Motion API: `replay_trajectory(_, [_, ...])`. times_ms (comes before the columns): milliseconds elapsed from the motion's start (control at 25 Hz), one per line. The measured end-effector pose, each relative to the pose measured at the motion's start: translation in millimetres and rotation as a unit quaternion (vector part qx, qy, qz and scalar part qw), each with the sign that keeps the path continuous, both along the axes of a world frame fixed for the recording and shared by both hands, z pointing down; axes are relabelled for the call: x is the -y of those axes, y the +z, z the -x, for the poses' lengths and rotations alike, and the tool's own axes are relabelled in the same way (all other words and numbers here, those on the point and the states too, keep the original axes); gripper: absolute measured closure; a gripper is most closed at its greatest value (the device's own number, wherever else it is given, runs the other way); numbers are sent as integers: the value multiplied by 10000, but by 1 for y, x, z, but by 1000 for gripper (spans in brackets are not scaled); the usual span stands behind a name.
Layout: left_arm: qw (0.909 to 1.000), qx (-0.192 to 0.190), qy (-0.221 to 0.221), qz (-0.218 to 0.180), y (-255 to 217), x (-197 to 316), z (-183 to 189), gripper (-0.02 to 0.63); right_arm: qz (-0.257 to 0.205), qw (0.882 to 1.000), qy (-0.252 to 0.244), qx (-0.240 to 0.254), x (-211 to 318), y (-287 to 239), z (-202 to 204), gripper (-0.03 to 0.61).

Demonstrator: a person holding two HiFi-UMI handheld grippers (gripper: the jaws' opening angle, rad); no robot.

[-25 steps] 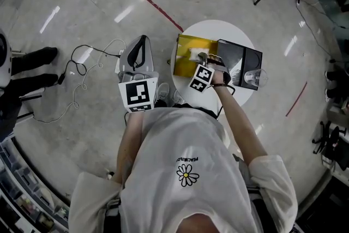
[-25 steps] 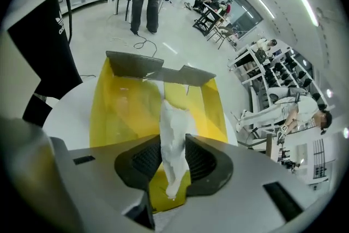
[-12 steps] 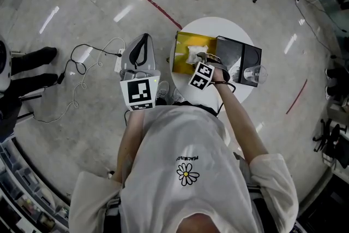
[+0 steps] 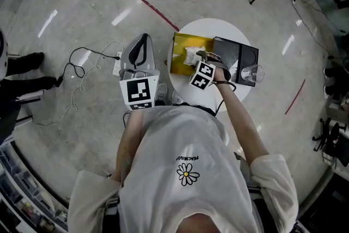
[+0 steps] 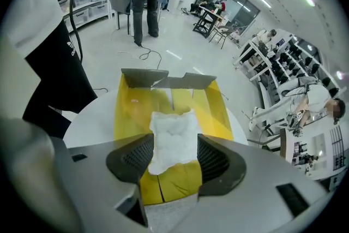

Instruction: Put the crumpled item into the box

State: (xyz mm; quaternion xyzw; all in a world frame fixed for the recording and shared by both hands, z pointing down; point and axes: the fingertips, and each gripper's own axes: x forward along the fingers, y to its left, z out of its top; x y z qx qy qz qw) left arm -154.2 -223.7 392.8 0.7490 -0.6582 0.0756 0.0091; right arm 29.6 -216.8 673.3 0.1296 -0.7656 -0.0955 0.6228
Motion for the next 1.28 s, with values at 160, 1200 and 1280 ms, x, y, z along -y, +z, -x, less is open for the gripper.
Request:
replay_trajectory(160, [9999,13,109,-53,-4,3,-7,615,-302,9988,163,356,22,-34,8,341])
replay_trajectory(1200, [9978,131,522,-390,-39,12,-30,615,-2277,7743,3275,4913,38,-307,-8,578])
replay_trajectory(1280, [9974,131,594,-396,-40,12,-36,615,-2249,7678,3434,4919,32,-305,-15,580])
